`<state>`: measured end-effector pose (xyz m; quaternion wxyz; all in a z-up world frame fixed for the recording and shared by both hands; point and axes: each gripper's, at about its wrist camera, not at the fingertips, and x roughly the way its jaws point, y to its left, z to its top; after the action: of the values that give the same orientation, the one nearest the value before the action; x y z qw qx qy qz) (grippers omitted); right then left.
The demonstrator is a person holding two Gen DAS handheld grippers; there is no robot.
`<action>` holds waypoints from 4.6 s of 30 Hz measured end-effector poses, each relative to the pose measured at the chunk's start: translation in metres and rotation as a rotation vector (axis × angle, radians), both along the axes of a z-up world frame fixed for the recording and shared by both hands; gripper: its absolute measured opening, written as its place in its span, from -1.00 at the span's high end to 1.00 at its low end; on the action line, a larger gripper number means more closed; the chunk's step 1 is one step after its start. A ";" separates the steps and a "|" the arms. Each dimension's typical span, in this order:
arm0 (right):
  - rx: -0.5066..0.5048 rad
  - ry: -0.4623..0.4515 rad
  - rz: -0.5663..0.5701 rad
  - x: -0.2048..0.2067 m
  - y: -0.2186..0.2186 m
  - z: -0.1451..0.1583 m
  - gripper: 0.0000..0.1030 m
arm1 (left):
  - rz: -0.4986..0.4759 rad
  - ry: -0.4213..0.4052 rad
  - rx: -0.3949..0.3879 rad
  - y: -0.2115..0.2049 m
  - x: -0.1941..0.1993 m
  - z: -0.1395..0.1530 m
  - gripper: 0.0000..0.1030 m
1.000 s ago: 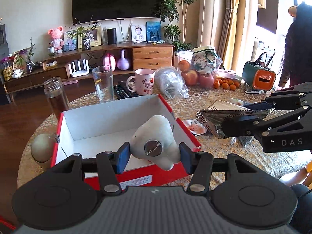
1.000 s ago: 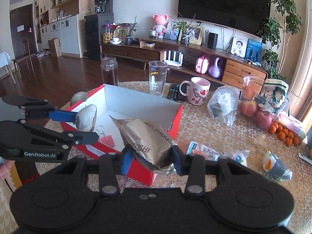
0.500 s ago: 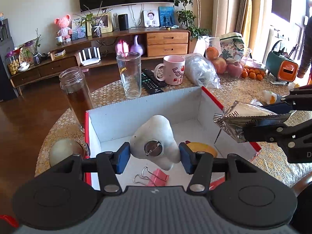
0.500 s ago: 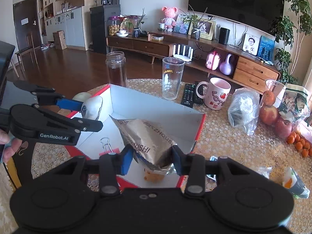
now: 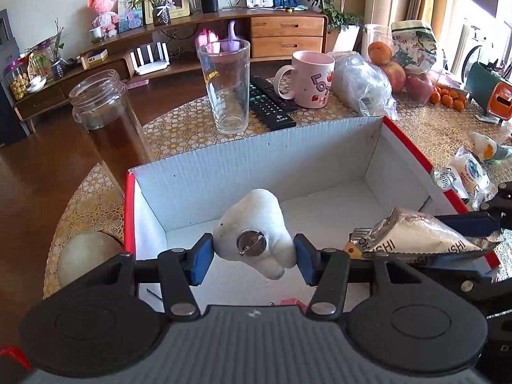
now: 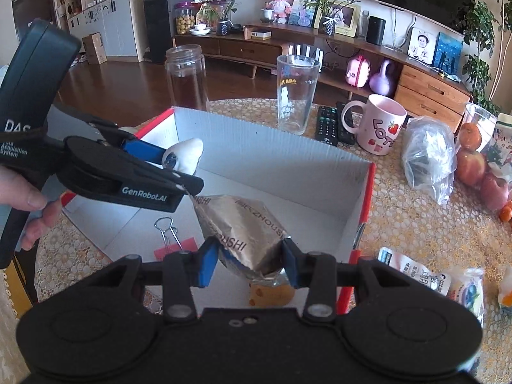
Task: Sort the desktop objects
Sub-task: 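Open the left tool to drop the tooth toy while the right tool releases the foil bag into the box, then withdraw both open tools from the box back over the table, then reach the right tool to the black item in a clear bag and close on it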
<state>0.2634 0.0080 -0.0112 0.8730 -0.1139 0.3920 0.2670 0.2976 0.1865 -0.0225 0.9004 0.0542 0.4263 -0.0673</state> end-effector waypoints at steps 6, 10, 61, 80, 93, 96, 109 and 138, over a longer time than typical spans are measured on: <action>-0.024 0.025 -0.007 0.006 0.009 -0.017 0.17 | 0.003 0.046 0.032 -0.002 0.018 -0.017 -0.04; -0.029 0.038 -0.010 0.010 0.011 -0.025 0.16 | 0.008 0.077 0.043 -0.005 0.028 -0.025 -0.05; 0.099 -0.080 -0.027 -0.070 -0.070 0.044 -0.36 | 0.054 0.043 -0.016 -0.046 -0.058 0.029 -0.43; 0.158 -0.133 -0.108 -0.118 -0.150 0.043 -0.75 | 0.082 -0.080 -0.086 -0.080 -0.123 0.046 -1.00; 0.112 -0.142 -0.248 -0.132 -0.230 0.018 -0.80 | 0.042 -0.147 -0.127 -0.127 -0.155 0.045 -1.00; 0.104 -0.149 -0.286 -0.133 -0.250 0.013 -0.80 | 0.002 -0.150 -0.136 -0.145 -0.159 0.043 -1.00; 0.045 -0.145 -0.374 -0.111 -0.298 -0.020 -0.80 | -0.136 -0.190 -0.121 -0.230 -0.158 0.018 -1.00; 0.092 -0.017 -0.363 -0.005 -0.313 -0.081 -0.55 | -0.271 -0.162 -0.086 -0.313 -0.056 -0.077 -0.98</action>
<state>0.2582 -0.3051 -0.0921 0.9144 -0.0037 0.3861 0.1218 0.2411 -0.1262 -0.0999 0.9160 0.0778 0.3378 -0.2019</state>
